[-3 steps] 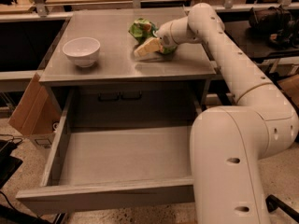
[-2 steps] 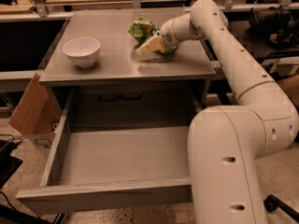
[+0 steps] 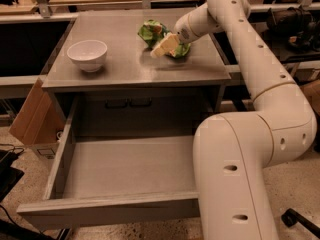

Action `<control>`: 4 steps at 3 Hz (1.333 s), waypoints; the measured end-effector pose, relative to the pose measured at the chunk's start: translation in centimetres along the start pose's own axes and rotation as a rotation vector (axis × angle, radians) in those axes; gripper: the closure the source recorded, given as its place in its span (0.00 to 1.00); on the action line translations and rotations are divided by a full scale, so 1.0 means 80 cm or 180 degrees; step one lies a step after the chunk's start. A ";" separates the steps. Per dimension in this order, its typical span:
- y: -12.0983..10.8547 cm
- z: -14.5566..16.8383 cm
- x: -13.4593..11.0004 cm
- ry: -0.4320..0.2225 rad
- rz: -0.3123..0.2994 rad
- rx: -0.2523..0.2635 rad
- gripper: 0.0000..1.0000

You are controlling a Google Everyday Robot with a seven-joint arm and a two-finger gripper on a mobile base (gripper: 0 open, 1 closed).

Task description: Place green rice chip bag into top drawer

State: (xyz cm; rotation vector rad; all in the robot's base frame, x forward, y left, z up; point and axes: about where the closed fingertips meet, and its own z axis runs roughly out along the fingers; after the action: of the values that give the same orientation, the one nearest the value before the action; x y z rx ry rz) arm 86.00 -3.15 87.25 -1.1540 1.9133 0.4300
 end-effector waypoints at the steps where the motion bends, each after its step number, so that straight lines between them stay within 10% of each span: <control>1: 0.002 0.005 0.001 0.0006 0.0002 -0.0016 0.13; 4: 0.011 0.018 0.003 -0.0035 0.0002 -0.0132 0.83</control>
Offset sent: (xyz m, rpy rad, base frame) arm 0.0004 0.0026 -0.0027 -0.0002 0.0036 0.0032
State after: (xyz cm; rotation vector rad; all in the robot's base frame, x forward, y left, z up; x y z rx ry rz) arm 85.87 -1.87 86.11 -1.1755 1.9036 0.4775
